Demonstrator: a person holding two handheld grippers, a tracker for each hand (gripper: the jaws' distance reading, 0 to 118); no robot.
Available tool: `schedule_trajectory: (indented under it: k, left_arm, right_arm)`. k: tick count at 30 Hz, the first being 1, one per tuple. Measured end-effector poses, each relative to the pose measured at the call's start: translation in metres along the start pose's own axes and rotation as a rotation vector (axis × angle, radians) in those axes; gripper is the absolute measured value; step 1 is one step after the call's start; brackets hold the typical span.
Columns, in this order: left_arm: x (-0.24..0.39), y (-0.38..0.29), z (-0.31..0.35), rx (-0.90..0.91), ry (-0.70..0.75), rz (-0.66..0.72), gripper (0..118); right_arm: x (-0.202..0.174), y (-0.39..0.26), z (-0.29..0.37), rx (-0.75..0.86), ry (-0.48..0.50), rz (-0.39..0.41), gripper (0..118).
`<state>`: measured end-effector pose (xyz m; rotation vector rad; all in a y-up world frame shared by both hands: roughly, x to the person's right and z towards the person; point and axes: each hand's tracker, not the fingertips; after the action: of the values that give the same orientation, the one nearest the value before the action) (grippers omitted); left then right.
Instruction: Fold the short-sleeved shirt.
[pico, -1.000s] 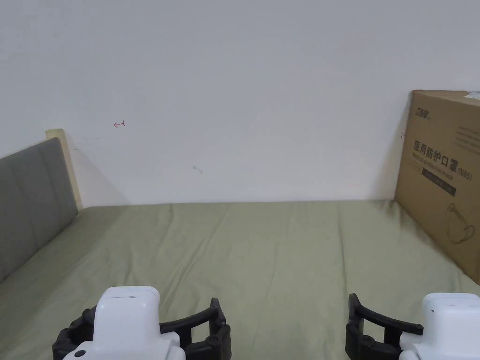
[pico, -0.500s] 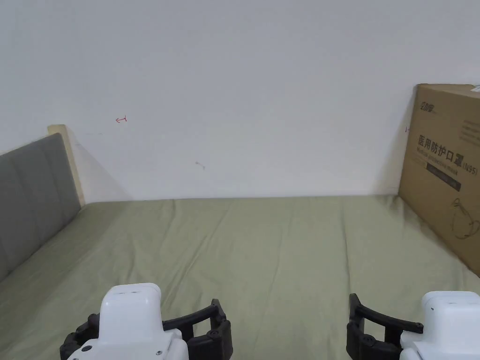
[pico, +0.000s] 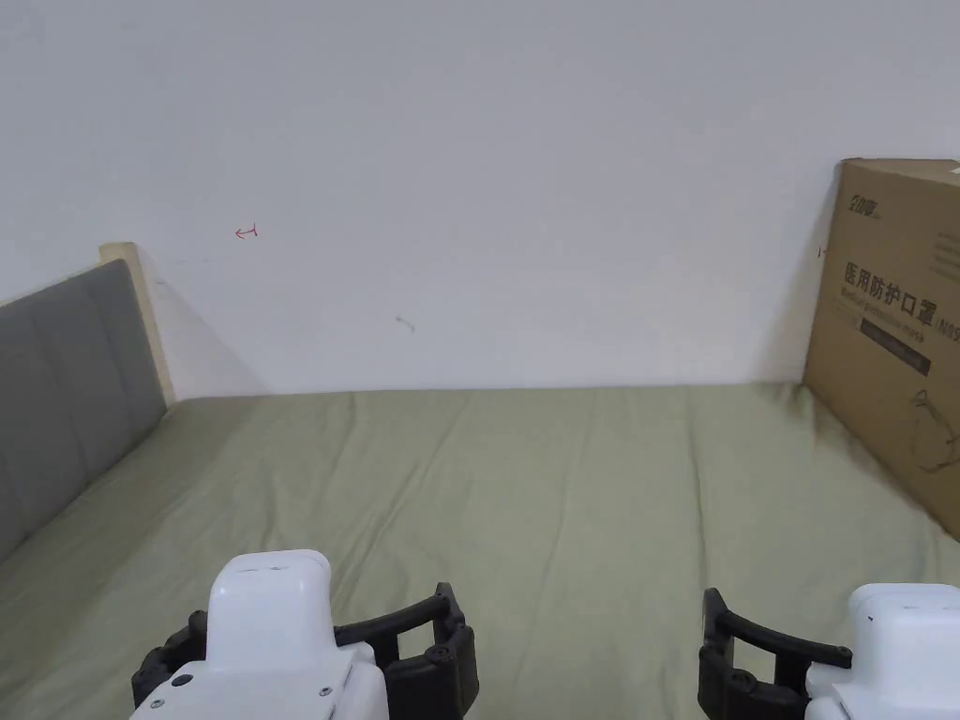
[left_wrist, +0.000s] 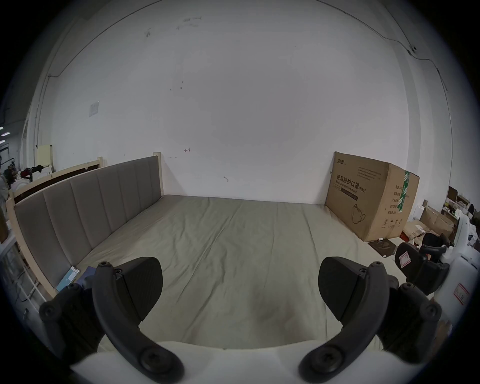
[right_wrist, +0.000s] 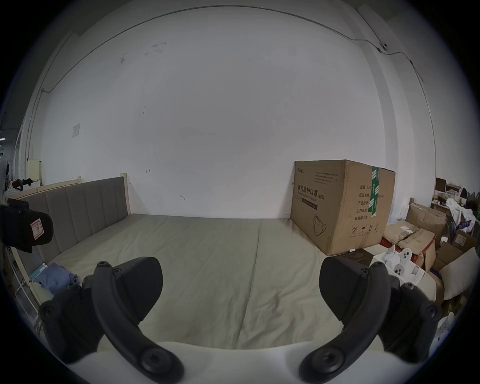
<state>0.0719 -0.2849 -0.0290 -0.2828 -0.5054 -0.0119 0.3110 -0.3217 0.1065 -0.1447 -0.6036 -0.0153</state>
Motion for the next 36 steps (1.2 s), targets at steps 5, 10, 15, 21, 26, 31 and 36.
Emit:
schedule_trajectory:
  k: [5, 10, 15, 21, 26, 31, 36]
  left_arm:
    - [-0.0030, -0.0011, 0.0036, 0.023, -0.064, 0.017, 118]
    - [-0.0014, -0.0019, 0.0041, 0.040, -0.034, -0.011, 118]
    - [-0.0030, -0.0008, 0.0041, 0.042, -0.027, -0.003, 118]
    - [-0.0014, -0.0021, 0.0024, 0.047, 0.001, -0.029, 118]
    - [-0.0026, -0.0014, 0.0023, 0.041, -0.014, -0.011, 118]
    - [-0.0011, -0.0016, 0.0012, 0.036, -0.003, -0.024, 118]
    - [-0.0015, -0.0002, -0.0010, 0.011, -0.017, 0.001, 118]
  right_arm:
    - [0.0010, -0.0001, -0.0005, -0.003, -0.002, 0.003, 118]
    - [0.0019, 0.0003, -0.0004, 0.000, -0.005, 0.003, 118]
    - [0.0017, -0.0004, -0.0010, -0.003, -0.004, 0.005, 118]
    - [0.0021, -0.0011, -0.0010, -0.004, -0.006, 0.008, 118]
    - [0.0033, -0.0014, -0.0017, -0.006, -0.009, 0.007, 118]
    - [0.0039, -0.0024, -0.0025, -0.012, -0.008, 0.005, 118]
    - [0.0050, -0.0038, -0.0036, -0.018, -0.008, -0.002, 118]
